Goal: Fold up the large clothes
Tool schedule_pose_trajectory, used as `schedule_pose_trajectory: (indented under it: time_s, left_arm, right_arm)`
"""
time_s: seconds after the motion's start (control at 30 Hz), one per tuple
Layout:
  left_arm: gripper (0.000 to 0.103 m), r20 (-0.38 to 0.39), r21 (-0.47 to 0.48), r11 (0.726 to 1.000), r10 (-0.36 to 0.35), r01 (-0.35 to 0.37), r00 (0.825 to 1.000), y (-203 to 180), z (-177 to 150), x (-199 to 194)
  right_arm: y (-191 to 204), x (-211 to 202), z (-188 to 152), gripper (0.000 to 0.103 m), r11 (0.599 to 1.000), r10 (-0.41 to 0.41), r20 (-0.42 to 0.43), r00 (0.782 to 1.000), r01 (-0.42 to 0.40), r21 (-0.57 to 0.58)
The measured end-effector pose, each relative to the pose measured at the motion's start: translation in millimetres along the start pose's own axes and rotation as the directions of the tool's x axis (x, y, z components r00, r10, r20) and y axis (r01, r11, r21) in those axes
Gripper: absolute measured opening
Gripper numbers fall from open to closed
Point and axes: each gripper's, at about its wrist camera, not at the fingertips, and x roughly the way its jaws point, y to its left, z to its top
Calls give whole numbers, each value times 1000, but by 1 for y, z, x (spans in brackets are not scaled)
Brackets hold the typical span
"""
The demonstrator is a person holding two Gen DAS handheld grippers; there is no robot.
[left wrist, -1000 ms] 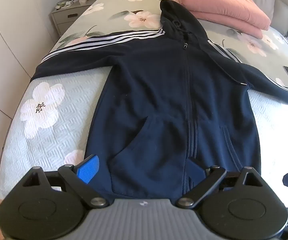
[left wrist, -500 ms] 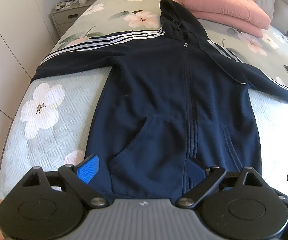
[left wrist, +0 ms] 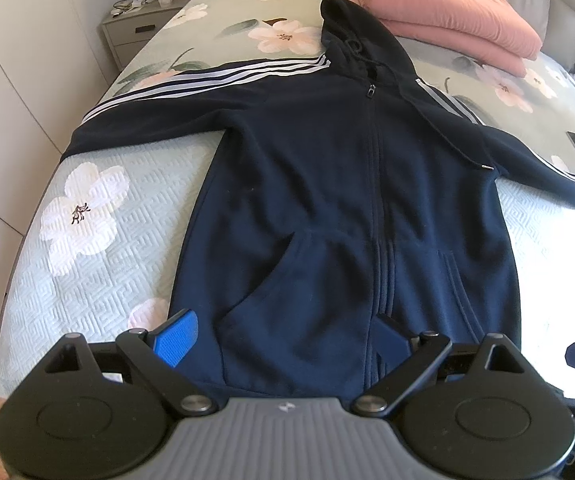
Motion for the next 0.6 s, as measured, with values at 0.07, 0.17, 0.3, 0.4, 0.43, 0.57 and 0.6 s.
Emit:
schedule_pose_trajectory:
  time_s: [0.07, 0.17, 0.3, 0.4, 0.43, 0.57, 0.6]
  left_arm:
    - [95, -6, -1, 1000, -7, 7, 1000, 0, 0, 0]
    - [95, -10, 1, 1000, -15, 15, 1000, 0, 0, 1]
    - [95, -8, 3, 1000, -7, 7, 1000, 0, -1, 1]
    - [95, -9, -1, 1000, -6, 6, 1000, 1, -1, 1]
    - [95, -8, 0, 1000, -4, 4, 1000, 0, -1, 1]
    - [95, -13, 2, 1000, -7, 7, 1000, -1, 0, 1]
    - [95, -13, 2, 1000, -6, 6, 1000, -1, 0, 1]
  right_arm:
    - [0, 0, 0, 103, 1000, 1, 0, 1000, -1, -1]
    - [-1, 2, -1, 103, 1000, 7, -7, 1000, -7, 2]
    - [-3, 2, -1, 103, 1000, 8, -9, 1000, -8, 2]
    - [-4, 2, 0, 103, 1000, 8, -6, 1000, -8, 7]
    - [-4, 2, 0, 103, 1000, 8, -5, 1000, -8, 8]
    - [-3, 2, -2, 103, 1000, 7, -3, 1000, -7, 11]
    - [-4, 2, -2, 103, 1000, 7, -3, 1000, -7, 11]
